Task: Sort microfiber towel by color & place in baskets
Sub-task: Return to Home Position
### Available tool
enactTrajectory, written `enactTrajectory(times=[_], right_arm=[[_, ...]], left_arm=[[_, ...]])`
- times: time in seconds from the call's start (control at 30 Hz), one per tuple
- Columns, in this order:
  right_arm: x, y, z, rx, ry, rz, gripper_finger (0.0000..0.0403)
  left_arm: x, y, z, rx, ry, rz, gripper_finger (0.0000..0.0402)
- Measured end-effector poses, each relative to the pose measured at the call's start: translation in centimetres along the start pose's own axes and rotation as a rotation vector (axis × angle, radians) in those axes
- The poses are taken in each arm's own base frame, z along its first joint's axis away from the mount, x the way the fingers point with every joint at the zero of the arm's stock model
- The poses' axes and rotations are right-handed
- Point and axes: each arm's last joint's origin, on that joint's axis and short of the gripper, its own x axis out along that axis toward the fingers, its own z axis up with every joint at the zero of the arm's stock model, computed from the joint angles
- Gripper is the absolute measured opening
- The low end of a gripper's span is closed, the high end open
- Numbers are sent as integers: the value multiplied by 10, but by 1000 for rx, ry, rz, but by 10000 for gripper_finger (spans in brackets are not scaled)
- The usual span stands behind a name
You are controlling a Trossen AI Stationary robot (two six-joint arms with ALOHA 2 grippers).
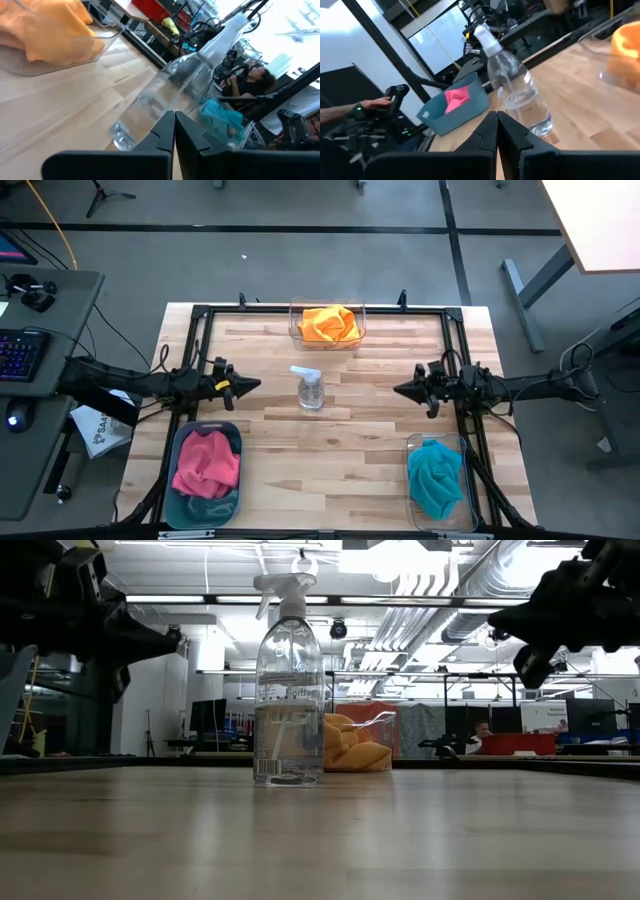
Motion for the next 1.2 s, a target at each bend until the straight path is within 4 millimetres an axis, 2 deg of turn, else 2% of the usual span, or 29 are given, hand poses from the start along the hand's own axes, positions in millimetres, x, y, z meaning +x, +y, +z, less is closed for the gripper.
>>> enactTrajectory(times=[0.3, 0.8, 1.03, 1.2], right_arm=[[0, -6, -8, -162, 73, -83, 0], [-3, -11, -16, -157, 161, -125, 0], [-14, -7, -10, -157, 99, -93, 0], [-24, -3, -1, -157, -22, -44, 0]], left_arm=[[-4, 11, -11, 51, 115, 98, 0], [-4, 11, -11, 49, 119, 92, 0], [-4, 11, -11, 49, 119, 91, 0], [-4, 11, -11, 49, 118, 91, 0]])
